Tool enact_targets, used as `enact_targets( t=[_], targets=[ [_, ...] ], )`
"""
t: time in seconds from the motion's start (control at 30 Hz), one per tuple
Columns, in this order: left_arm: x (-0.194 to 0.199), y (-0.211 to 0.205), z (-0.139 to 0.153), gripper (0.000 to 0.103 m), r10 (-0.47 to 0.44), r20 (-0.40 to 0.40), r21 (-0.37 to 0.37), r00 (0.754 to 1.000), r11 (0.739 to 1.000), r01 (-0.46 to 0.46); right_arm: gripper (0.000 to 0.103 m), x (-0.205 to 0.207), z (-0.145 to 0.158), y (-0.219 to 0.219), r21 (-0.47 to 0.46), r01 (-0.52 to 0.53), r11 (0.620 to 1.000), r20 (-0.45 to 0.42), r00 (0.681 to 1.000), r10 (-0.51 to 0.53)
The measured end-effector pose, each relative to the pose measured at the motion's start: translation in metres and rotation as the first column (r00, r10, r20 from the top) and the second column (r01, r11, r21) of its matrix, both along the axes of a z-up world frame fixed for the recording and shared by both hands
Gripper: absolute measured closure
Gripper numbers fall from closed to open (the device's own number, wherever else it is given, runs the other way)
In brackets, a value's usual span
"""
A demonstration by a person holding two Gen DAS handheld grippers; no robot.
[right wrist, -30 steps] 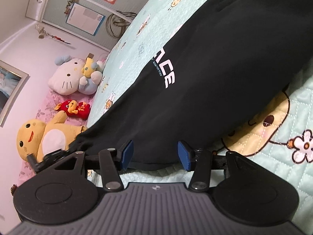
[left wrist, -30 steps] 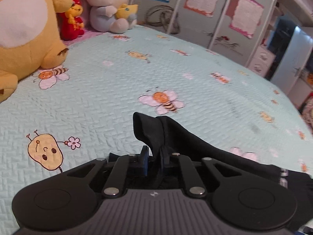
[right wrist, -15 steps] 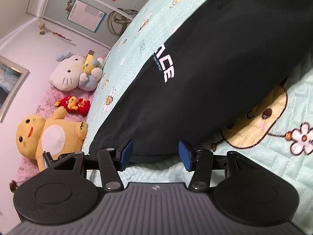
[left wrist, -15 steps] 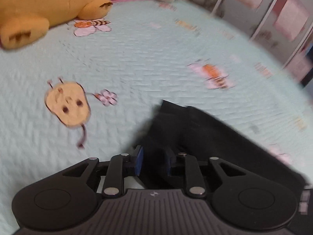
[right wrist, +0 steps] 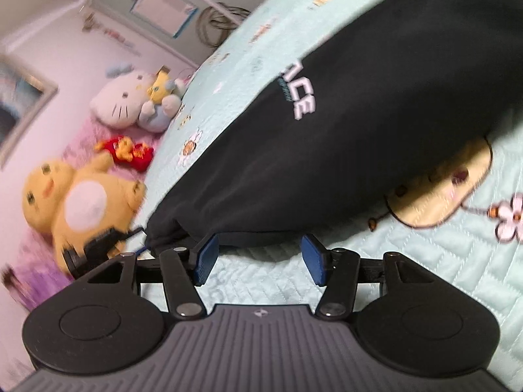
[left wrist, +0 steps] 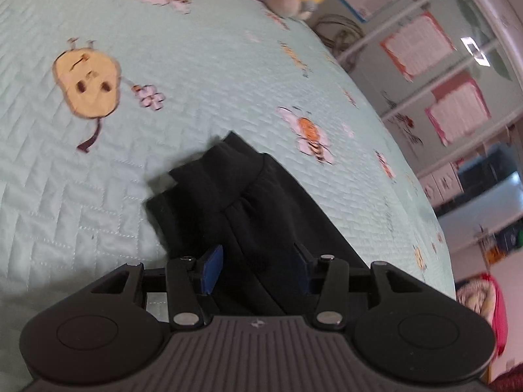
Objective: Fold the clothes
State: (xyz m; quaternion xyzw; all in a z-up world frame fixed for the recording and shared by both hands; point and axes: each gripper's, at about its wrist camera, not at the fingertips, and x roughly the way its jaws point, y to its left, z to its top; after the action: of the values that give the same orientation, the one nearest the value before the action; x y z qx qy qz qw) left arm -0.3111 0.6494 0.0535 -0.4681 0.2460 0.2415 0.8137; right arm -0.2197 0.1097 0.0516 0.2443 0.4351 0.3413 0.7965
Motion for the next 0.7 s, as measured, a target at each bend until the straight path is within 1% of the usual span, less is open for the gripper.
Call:
enact_targets(
  t=[0.07, 0.1, 0.17, 0.2, 0.27, 0.3, 0.4, 0.47, 0.57, 0.6, 0.63, 0.7],
  targets=[
    [-0.001, -0.001, -0.001, 0.055, 0.011, 0.001, -0.001, 1.0, 1.0, -0.011, 0.046, -0.01, 0.009, 0.017, -0.097, -0.042, 0.994, 0.108, 0.993, 0.052],
    [-0.002, -0.002, 0.0, 0.055, 0.013, 0.001, 0.005, 1.0, 1.0, -0.013, 0.046, -0.016, 0.012, 0.029, -0.153, -0.069, 0.986, 0.16, 0.983, 0.093],
    [-0.004, -0.002, -0.002, 0.054, 0.011, 0.003, 0.006, 1.0, 1.0, -0.011, 0.046, -0.029, 0.014, 0.056, -0.266, -0.11, 0.958, 0.254, 0.95, 0.179],
    [-0.005, -0.001, -0.003, 0.054, 0.009, 0.004, 0.004, 1.0, 1.0, -0.009, 0.046, -0.035, 0.014, 0.07, -0.321, -0.121, 0.939, 0.296, 0.929, 0.221],
    [-0.004, 0.001, -0.005, 0.054, 0.013, 0.005, -0.003, 1.0, 1.0, -0.013, 0.046, -0.046, 0.007, 0.094, -0.417, -0.11, 0.902, 0.362, 0.89, 0.276],
    [-0.003, 0.002, -0.004, 0.056, 0.018, 0.006, -0.002, 1.0, 1.0, -0.018, 0.047, -0.05, 0.006, 0.106, -0.453, -0.102, 0.885, 0.398, 0.866, 0.303],
    [-0.003, -0.001, -0.001, 0.056, 0.019, 0.012, 0.011, 1.0, 1.0, -0.019, 0.047, -0.06, 0.004, 0.141, -0.542, -0.073, 0.838, 0.497, 0.776, 0.389],
    [-0.003, -0.002, -0.001, 0.056, 0.018, 0.019, 0.013, 1.0, 1.0, -0.018, 0.047, -0.063, 0.002, 0.161, -0.583, -0.072, 0.809, 0.529, 0.722, 0.446],
    [-0.004, -0.004, -0.002, 0.056, 0.018, 0.031, 0.012, 0.999, 1.0, -0.019, 0.048, -0.068, -0.01, 0.192, -0.67, -0.042, 0.742, 0.549, 0.645, 0.532],
    [-0.005, -0.004, -0.001, 0.056, 0.019, 0.036, 0.015, 0.999, 1.0, -0.02, 0.05, -0.069, -0.015, 0.201, -0.695, -0.026, 0.719, 0.551, 0.623, 0.555],
    [-0.007, -0.004, 0.0, 0.056, 0.02, 0.042, 0.018, 0.999, 1.0, -0.021, 0.052, -0.069, -0.017, 0.205, -0.704, -0.017, 0.71, 0.552, 0.616, 0.562],
    [-0.01, -0.005, 0.002, 0.059, 0.022, 0.053, 0.023, 0.998, 0.999, -0.024, 0.067, -0.068, -0.018, 0.208, -0.712, -0.004, 0.702, 0.554, 0.611, 0.566]
  ],
)
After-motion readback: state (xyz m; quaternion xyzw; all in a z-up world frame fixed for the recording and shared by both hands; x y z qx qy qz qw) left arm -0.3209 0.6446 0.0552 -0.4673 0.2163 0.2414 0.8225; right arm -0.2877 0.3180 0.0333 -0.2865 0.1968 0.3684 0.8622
